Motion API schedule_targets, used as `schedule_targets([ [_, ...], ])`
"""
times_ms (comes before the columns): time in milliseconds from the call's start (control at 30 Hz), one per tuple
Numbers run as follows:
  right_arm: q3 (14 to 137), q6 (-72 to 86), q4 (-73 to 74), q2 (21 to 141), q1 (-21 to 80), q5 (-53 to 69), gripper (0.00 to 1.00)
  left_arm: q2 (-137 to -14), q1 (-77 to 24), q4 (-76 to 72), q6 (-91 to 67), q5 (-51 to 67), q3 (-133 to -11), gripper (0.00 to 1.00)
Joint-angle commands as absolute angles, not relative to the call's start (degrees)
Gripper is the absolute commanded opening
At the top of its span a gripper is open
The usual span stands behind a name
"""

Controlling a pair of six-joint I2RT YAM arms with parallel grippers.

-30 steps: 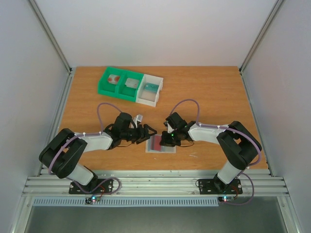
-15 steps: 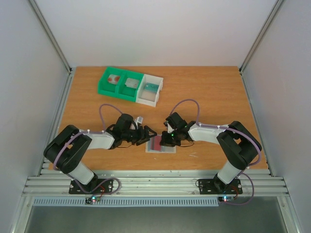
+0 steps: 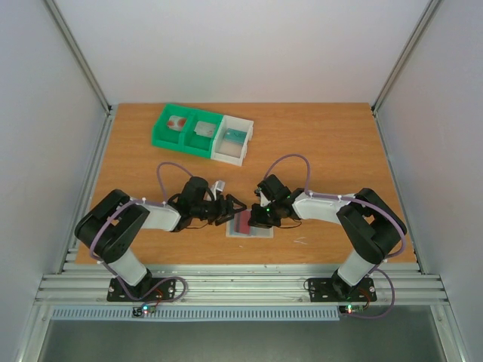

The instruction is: Take the credit cards out of the card holder

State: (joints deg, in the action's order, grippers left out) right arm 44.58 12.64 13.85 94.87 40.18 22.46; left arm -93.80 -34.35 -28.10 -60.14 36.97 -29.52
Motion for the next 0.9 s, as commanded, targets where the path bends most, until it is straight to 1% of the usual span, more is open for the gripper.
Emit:
schedule_targets([
  [0, 42.40, 12.61, 15.25, 96.59, 40.62, 18.90, 0.10, -93.77, -35.05, -33.03, -60.89, 37.93, -29.53, 0.70],
  [133, 42.45, 12.60, 15.29, 95.98, 40.59, 18.90, 0.10, -92.33, -35.45, -33.66, -62.24, 38.23, -29.34, 0.70],
  [400, 42.84, 13.51, 15.84, 93.47, 40.55, 19.23, 0.18, -91.05, -38.33, -29.93, -62.14, 36.68, -31.61, 0.69],
  [733, 40.71, 13.11, 18.08, 87.34, 40.55, 15.51, 0.25, -91.04, -40.74, -28.01, -62.12, 34.66, -34.02, 0.69],
  [867, 39.81, 12.96, 19.70, 83.92, 40.53, 13.04, 0.26, -92.48, -42.16, -27.88, -62.59, 34.32, -35.74, 0.69],
])
